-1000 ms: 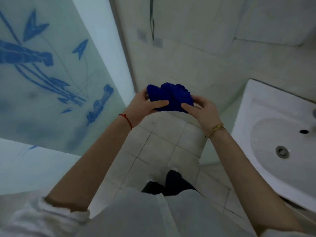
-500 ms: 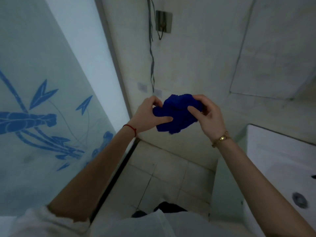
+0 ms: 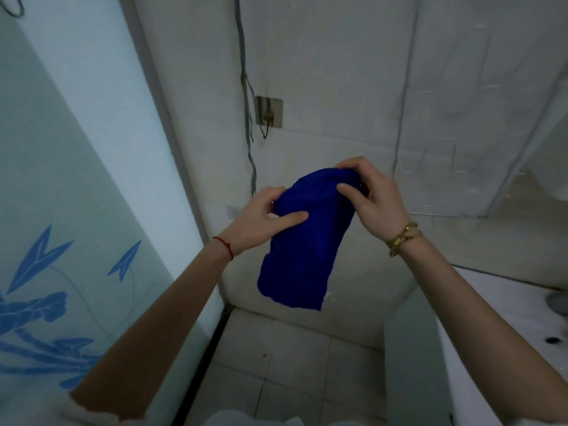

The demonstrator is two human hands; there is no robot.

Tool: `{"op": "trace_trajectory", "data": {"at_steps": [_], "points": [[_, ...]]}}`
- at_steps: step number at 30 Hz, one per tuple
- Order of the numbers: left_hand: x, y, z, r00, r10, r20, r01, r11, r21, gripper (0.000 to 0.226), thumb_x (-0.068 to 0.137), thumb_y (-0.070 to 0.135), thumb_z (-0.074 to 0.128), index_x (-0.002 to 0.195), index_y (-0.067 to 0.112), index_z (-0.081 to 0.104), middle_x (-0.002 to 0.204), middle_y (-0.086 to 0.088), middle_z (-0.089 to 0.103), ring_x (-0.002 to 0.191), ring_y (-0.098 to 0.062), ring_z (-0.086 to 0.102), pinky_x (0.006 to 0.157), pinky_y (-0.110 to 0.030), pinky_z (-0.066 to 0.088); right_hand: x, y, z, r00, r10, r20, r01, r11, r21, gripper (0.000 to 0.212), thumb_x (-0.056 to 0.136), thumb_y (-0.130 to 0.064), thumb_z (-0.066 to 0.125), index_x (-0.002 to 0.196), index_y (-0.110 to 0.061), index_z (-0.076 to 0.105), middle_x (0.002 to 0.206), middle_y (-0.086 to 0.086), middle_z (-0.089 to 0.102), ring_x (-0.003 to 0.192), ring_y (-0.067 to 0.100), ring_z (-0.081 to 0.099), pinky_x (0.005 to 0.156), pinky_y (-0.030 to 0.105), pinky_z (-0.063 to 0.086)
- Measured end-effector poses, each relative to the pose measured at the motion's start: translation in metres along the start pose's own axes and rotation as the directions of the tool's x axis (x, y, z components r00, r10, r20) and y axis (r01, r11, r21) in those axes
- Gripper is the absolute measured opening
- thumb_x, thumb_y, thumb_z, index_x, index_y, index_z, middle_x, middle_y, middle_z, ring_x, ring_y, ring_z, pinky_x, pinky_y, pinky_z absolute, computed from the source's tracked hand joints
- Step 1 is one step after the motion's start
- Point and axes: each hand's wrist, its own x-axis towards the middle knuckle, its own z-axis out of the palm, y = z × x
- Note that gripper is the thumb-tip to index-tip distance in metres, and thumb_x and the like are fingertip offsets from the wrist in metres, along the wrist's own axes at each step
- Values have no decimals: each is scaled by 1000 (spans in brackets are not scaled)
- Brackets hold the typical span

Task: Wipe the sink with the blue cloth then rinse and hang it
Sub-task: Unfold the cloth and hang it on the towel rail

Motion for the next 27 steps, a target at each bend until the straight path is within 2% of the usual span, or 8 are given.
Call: {"op": "trace_trajectory", "data": {"at_steps": [4,7,11,13,17,21,25,27], "points": [[6,9,-18,996,79,42,-78,996,-36,32,84,23,77,107,5,63,104,-5,69,97,-18,67,83,-28,58,3,-17,2,994,58,-95,-57,998,19,15,96,-9,53,108,-18,53,87,4,65,69,14,57,61,22,46],[6,18,-34,985,161,62,-155,983,-97,31,83,15,77,107,7,59,106,-8,69,99,-19,68,83,-31,59,6,-31,0,983,119,-141,-103,988,116,14,96,-8,53,106,-18,49,77,5,64,68,24,57,62,33,47],[6,31,-50,947,240,213,-204,963,-178,55,87,6,71,136,17,48,122,-7,65,109,-19,67,88,-36,58,11,-50,2,978,153,-141,-114,961,253,16,96,-3,52,106,-7,40,71,-2,63,67,14,60,62,26,50],[7,39,-56,912,297,283,-260,952,-162,58,90,5,68,141,23,46,130,-2,60,115,-18,64,92,-37,57,12,-60,5,972,168,-163,-119,954,274,18,95,-1,53,106,-6,40,74,-1,66,70,11,64,65,24,52],[10,47,-63,898,333,288,-341,940,-21,40,91,13,68,128,23,59,123,4,63,115,-13,61,96,-40,55,16,-74,11,948,201,-246,-125,948,293,12,90,5,57,97,-3,50,98,12,71,93,17,70,75,30,58],[12,47,-70,918,358,169,-377,921,95,12,90,18,71,98,10,68,96,-3,70,93,-15,67,85,-38,57,17,-84,7,865,259,-429,-159,954,254,17,86,-1,66,79,-16,63,93,3,73,87,18,71,58,32,57],[6,48,-73,917,391,85,-399,906,143,24,87,30,74,78,12,62,76,-2,64,72,-12,60,69,-23,50,15,-99,-1,838,247,-486,-158,963,217,18,86,-5,68,79,-21,66,87,4,71,83,16,70,56,32,59],[5,46,-74,893,448,41,-437,841,319,33,87,41,72,77,12,60,77,-3,60,71,-14,55,66,-24,45,14,-107,-2,857,227,-462,-142,967,211,18,86,-4,67,81,-21,66,82,2,68,77,10,67,55,28,57]]}}
